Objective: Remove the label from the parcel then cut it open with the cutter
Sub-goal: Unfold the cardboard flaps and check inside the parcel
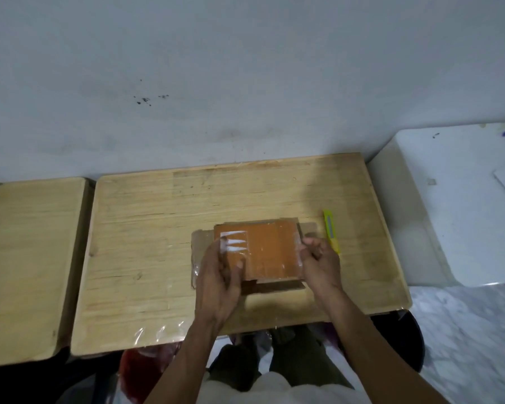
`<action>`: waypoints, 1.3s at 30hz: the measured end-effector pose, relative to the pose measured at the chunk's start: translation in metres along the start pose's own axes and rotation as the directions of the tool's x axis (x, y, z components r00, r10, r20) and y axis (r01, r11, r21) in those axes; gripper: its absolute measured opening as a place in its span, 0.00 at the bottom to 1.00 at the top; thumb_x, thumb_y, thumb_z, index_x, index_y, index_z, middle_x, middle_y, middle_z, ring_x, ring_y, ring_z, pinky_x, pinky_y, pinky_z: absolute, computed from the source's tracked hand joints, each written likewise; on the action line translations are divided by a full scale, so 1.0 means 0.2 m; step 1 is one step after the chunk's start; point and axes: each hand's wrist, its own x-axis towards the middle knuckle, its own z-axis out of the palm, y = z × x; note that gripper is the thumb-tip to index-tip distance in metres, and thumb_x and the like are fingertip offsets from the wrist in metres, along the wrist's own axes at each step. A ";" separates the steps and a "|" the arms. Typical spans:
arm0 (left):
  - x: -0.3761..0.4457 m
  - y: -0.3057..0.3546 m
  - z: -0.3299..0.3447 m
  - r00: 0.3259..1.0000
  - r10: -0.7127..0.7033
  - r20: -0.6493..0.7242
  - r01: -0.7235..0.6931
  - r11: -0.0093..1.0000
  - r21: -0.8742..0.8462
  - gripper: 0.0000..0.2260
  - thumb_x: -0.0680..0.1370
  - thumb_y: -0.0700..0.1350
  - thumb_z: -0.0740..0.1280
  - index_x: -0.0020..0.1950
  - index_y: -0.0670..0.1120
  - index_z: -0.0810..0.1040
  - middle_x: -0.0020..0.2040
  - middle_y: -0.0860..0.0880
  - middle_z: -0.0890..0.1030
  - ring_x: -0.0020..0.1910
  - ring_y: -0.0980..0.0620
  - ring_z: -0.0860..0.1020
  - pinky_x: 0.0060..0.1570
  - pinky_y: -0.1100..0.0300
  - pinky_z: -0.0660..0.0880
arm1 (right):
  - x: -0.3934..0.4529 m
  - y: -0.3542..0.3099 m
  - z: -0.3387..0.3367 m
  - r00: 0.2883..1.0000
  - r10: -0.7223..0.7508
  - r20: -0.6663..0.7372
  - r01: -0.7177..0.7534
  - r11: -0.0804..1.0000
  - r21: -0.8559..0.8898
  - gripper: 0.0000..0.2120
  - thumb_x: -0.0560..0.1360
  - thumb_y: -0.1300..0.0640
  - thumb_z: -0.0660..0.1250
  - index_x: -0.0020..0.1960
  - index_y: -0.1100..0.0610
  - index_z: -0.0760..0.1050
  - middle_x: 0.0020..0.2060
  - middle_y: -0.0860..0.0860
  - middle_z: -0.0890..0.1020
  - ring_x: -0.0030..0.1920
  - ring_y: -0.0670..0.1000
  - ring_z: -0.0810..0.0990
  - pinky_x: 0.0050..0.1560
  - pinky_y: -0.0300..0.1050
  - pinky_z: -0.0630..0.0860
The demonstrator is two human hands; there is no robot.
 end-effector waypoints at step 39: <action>0.28 -0.28 0.21 0.906 -0.139 0.401 -0.156 0.770 0.618 0.40 0.77 0.70 0.54 0.81 0.58 0.36 0.81 0.49 0.32 0.79 0.45 0.31 0.77 0.36 0.39 | 0.21 0.20 0.17 0.824 -0.318 0.469 0.558 0.310 -0.770 0.33 0.78 0.34 0.51 0.80 0.45 0.52 0.81 0.51 0.50 0.80 0.56 0.45 0.75 0.63 0.51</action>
